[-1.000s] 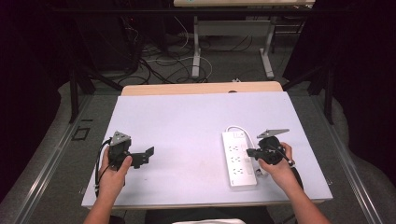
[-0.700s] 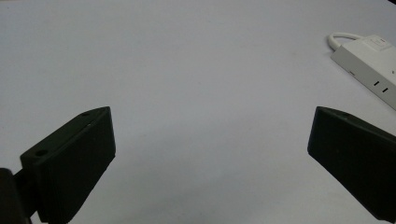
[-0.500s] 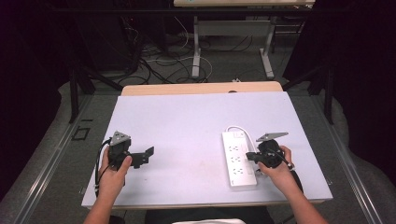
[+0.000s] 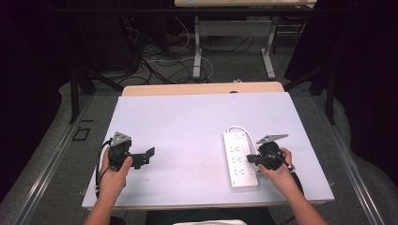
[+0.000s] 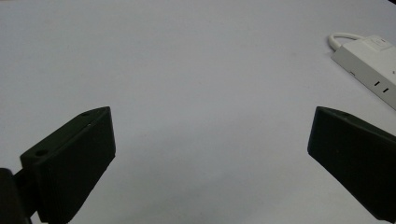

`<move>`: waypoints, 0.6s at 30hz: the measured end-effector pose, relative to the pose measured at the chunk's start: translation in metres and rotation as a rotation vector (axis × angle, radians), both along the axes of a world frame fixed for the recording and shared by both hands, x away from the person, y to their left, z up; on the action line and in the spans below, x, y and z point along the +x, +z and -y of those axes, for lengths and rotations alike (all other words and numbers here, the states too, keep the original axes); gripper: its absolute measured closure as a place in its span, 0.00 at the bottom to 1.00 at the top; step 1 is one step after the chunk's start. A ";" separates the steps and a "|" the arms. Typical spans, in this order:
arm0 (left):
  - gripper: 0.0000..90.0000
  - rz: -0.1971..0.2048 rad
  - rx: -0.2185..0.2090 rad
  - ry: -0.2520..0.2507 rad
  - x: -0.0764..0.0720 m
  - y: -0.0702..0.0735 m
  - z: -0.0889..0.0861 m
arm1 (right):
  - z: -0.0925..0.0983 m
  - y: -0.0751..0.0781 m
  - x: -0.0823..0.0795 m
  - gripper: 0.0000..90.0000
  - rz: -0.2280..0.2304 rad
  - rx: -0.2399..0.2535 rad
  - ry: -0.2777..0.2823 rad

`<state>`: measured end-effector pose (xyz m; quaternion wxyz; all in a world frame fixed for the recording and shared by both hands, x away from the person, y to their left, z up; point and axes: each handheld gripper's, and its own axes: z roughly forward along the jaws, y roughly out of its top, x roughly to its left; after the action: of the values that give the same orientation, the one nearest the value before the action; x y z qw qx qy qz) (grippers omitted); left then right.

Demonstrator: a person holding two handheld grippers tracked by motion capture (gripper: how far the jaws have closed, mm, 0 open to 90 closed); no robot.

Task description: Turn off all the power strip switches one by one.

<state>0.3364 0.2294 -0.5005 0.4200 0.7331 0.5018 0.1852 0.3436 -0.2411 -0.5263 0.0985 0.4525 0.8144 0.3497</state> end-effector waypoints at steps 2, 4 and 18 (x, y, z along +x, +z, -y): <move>0.01 0.000 0.000 -0.001 0.000 0.000 0.000 | 0.000 0.000 0.000 1.00 0.001 0.001 0.000; 0.01 0.002 0.000 -0.001 0.000 0.000 0.000 | 0.000 -0.001 0.000 1.00 0.001 0.006 0.001; 0.01 0.002 0.004 -0.002 0.000 0.000 0.000 | 0.001 -0.002 -0.001 1.00 0.007 0.017 0.002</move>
<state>0.3361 0.2290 -0.5003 0.4193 0.7341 0.5005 0.1864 0.3426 -0.2419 -0.5286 0.0970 0.4513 0.8116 0.3580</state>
